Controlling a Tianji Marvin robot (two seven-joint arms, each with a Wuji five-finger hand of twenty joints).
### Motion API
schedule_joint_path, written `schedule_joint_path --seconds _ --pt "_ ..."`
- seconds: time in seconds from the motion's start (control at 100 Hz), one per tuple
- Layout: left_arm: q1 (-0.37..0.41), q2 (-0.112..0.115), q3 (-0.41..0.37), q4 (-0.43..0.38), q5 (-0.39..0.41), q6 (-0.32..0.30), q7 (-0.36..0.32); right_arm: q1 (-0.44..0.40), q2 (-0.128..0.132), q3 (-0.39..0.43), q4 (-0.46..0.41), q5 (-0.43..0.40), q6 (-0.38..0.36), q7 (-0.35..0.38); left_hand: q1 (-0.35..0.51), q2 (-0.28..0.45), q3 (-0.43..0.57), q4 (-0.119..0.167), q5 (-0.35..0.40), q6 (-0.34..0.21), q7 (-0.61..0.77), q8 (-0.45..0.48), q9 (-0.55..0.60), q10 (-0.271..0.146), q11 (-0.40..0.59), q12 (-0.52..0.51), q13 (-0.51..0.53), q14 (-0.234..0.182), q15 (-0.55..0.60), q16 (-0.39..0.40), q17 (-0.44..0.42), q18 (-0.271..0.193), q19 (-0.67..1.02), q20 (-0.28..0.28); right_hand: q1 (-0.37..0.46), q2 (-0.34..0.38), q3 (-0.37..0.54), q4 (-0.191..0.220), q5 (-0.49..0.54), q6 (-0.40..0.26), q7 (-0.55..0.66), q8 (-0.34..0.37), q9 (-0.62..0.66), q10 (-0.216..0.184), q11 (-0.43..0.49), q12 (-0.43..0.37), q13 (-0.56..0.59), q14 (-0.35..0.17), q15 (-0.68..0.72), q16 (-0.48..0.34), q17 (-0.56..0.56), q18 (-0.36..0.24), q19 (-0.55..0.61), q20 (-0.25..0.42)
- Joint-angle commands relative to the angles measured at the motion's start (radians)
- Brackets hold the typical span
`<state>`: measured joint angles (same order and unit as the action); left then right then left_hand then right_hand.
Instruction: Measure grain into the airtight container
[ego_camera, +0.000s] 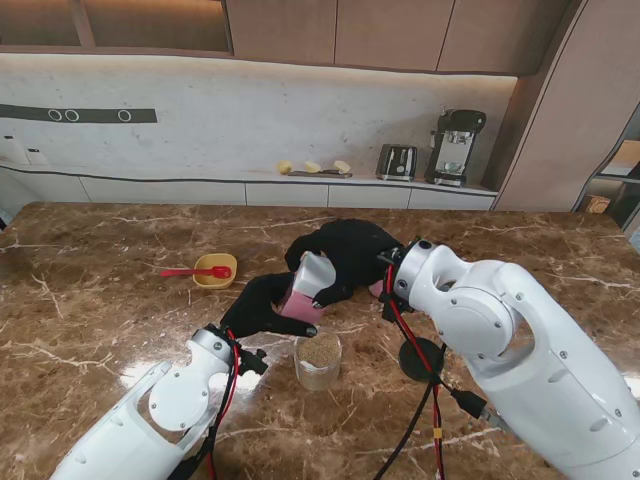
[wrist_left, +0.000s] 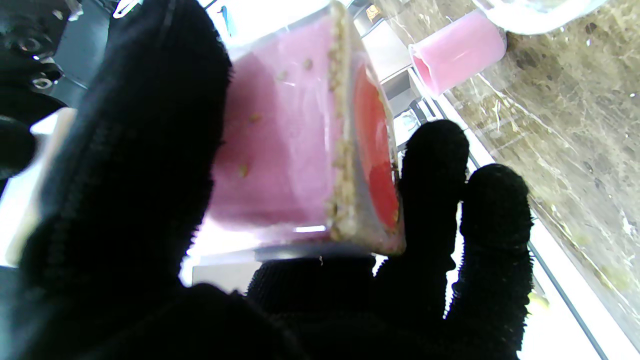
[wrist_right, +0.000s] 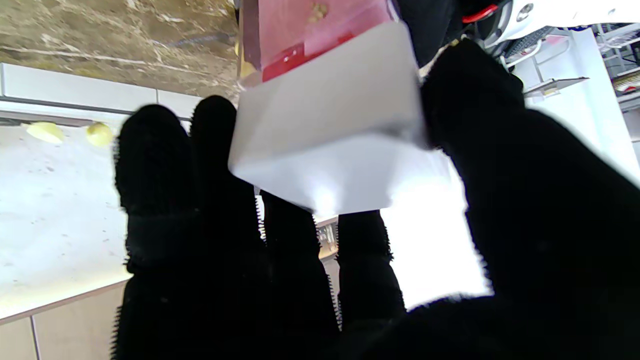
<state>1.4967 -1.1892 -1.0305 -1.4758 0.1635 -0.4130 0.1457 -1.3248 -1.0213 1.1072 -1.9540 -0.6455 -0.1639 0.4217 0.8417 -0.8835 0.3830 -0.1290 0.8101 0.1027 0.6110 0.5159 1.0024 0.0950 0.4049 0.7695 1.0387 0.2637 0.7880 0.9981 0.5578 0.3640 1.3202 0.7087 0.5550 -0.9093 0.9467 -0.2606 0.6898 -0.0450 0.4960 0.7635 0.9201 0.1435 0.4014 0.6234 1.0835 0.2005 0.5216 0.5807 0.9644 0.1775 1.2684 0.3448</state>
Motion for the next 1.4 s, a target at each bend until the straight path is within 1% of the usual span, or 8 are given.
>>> schedule_joint_path --seconds 0.0,0.04,0.07,0.37,0.61,0.73,1.06,1.39 --pt "0.003 -0.003 0.0 -0.004 0.001 0.002 0.003 -0.005 -0.009 0.004 0.009 0.016 -0.015 -0.006 0.253 0.478 0.487 0.017 0.247 -0.314 0.338 0.088 0.123 -0.155 0.167 0.054 0.042 -0.061 0.023 0.008 -0.003 -0.012 0.041 0.017 0.242 0.044 0.288 0.017 0.057 -0.019 0.092 0.007 0.094 -0.144 0.059 0.059 0.033 -0.16 0.054 0.032 -0.024 -0.19 0.002 -0.034" --pt "0.004 -0.003 -0.001 -0.004 0.001 0.002 0.003 -0.005 -0.01 0.007 0.016 0.023 -0.034 -0.014 0.252 0.478 0.488 0.017 0.247 -0.314 0.338 0.088 0.122 -0.155 0.166 0.054 0.041 -0.061 0.022 0.008 -0.003 -0.012 0.041 0.017 0.25 0.033 0.308 0.014 0.063 -0.025 0.099 0.0 0.102 -0.151 0.051 0.063 0.034 -0.16 0.051 0.035 -0.038 -0.182 0.036 -0.128" --pt "0.005 -0.003 -0.002 -0.005 0.0 0.002 0.004 -0.003 -0.011 0.01 0.023 0.028 -0.05 -0.024 0.252 0.478 0.489 0.017 0.247 -0.311 0.338 0.088 0.122 -0.154 0.166 0.054 0.041 -0.06 0.022 0.008 -0.004 -0.012 0.04 0.017 0.256 0.024 0.322 0.014 0.069 -0.029 0.103 0.0 0.109 -0.154 0.05 0.06 0.034 -0.163 0.051 0.037 -0.045 -0.177 0.048 -0.156" --pt "0.006 -0.004 -0.003 -0.006 -0.001 -0.002 0.008 -0.014 -0.015 0.045 0.027 0.036 -0.075 -0.05 0.253 0.48 0.489 0.016 0.247 -0.31 0.337 0.087 0.121 -0.153 0.166 0.053 0.038 -0.056 0.02 0.007 -0.007 -0.012 0.037 0.016 0.249 0.041 0.316 0.009 0.08 -0.036 0.105 -0.009 0.119 -0.156 0.04 0.051 0.029 -0.164 0.047 0.038 -0.052 -0.179 0.056 -0.174" --pt "0.008 -0.005 -0.007 -0.006 0.001 -0.008 0.013 -0.043 -0.023 0.091 0.012 0.028 -0.064 -0.088 0.254 0.479 0.487 0.015 0.247 -0.31 0.338 0.087 0.12 -0.153 0.166 0.054 0.038 -0.057 0.02 0.008 -0.008 -0.011 0.035 0.016 0.242 0.062 0.284 0.016 0.072 -0.036 0.126 -0.05 0.118 -0.154 0.025 0.056 0.021 -0.161 0.038 0.044 -0.052 -0.183 0.025 -0.114" --pt "0.014 -0.005 -0.013 -0.008 0.006 -0.012 0.02 -0.076 -0.028 0.136 -0.005 -0.016 -0.035 -0.123 0.254 0.479 0.487 0.014 0.248 -0.309 0.338 0.087 0.12 -0.152 0.167 0.054 0.037 -0.057 0.02 0.008 -0.008 -0.011 0.035 0.016 0.239 0.098 0.252 0.018 0.056 -0.033 0.144 -0.081 0.114 -0.149 0.016 0.058 0.013 -0.16 0.032 0.046 -0.051 -0.186 -0.029 0.023" --pt "0.033 -0.008 -0.031 -0.02 0.022 -0.042 0.046 -0.165 -0.034 0.269 0.066 -0.224 0.003 -0.227 0.251 0.477 0.489 0.014 0.249 -0.312 0.338 0.087 0.123 -0.155 0.166 0.054 0.04 -0.059 0.021 0.008 -0.005 -0.012 0.037 0.017 0.23 0.109 0.226 0.017 0.047 -0.024 0.137 -0.091 0.101 -0.142 0.014 0.057 0.001 -0.157 0.028 0.046 -0.06 -0.182 -0.042 0.033" --pt "0.055 -0.008 -0.046 -0.039 0.048 -0.071 0.072 -0.162 -0.027 0.284 0.249 -0.357 0.082 -0.278 0.248 0.474 0.491 0.013 0.248 -0.316 0.337 0.087 0.125 -0.156 0.164 0.056 0.043 -0.06 0.021 0.007 -0.002 -0.015 0.038 0.017 0.219 0.107 0.22 0.021 0.046 -0.021 0.134 -0.095 0.095 -0.14 0.017 0.055 -0.005 -0.158 0.027 0.045 -0.065 -0.18 -0.05 0.039"
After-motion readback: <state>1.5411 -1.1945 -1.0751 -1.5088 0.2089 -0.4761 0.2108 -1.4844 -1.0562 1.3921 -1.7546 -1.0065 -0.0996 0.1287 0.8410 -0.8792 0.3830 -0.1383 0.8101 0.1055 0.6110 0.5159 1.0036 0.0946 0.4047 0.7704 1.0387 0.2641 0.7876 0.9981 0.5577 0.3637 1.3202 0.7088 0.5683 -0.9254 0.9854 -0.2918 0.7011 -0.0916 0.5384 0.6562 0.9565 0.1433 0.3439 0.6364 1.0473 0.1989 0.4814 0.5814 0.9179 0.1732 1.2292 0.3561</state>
